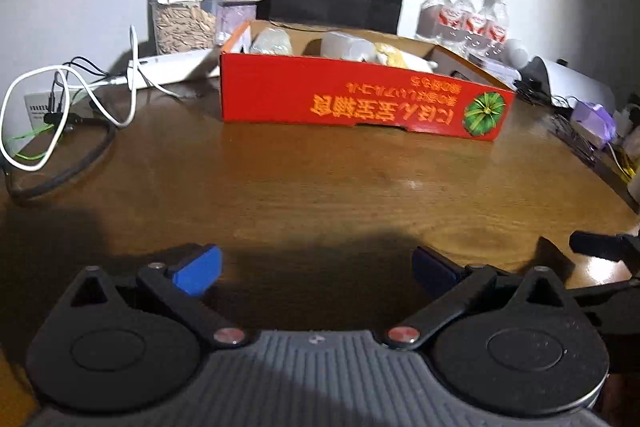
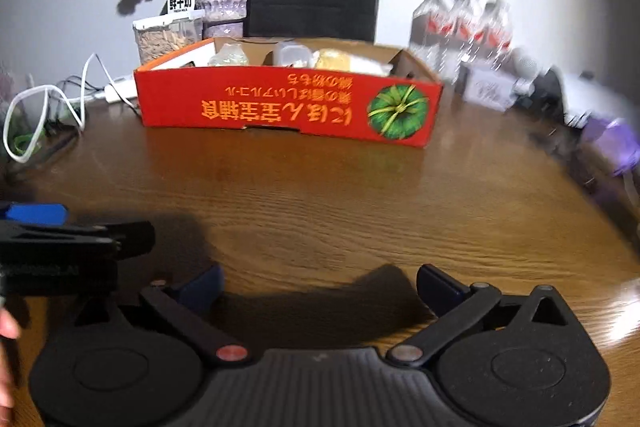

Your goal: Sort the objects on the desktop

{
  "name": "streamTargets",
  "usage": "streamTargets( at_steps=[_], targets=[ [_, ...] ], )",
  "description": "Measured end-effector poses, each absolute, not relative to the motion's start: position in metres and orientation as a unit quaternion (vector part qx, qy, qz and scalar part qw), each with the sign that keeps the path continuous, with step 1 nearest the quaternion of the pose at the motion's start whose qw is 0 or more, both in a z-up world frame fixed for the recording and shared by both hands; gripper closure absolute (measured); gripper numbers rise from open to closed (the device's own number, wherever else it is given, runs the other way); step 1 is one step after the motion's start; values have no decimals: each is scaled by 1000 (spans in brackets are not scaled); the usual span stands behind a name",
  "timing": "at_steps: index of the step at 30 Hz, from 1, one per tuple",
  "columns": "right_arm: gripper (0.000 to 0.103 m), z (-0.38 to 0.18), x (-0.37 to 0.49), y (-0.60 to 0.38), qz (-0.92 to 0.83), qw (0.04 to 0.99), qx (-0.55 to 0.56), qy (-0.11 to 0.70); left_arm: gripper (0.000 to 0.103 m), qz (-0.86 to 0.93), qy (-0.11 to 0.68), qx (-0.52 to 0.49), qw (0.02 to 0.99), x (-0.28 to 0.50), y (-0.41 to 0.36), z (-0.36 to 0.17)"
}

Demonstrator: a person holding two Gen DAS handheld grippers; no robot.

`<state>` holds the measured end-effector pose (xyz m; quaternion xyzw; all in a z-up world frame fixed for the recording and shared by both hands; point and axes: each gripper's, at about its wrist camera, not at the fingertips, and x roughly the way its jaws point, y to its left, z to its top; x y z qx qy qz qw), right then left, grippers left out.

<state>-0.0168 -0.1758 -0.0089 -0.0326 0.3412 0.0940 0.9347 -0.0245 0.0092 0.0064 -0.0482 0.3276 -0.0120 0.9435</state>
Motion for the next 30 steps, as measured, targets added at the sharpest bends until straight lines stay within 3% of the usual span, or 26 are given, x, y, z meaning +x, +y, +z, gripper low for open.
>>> streamTargets(
  at_steps=[17, 22, 30],
  targets=[
    [0, -10, -7, -180, 82, 935, -19, 345, 0, -17, 328, -49, 943, -11, 25, 7],
    [0, -10, -5, -181, 77, 935, -19, 345, 0, -21, 342, 19, 939, -11, 15, 5],
    [0, -10, -1, -179, 81, 935, -21, 345, 0, -10, 344, 8, 939, -8, 15, 4]
  ],
)
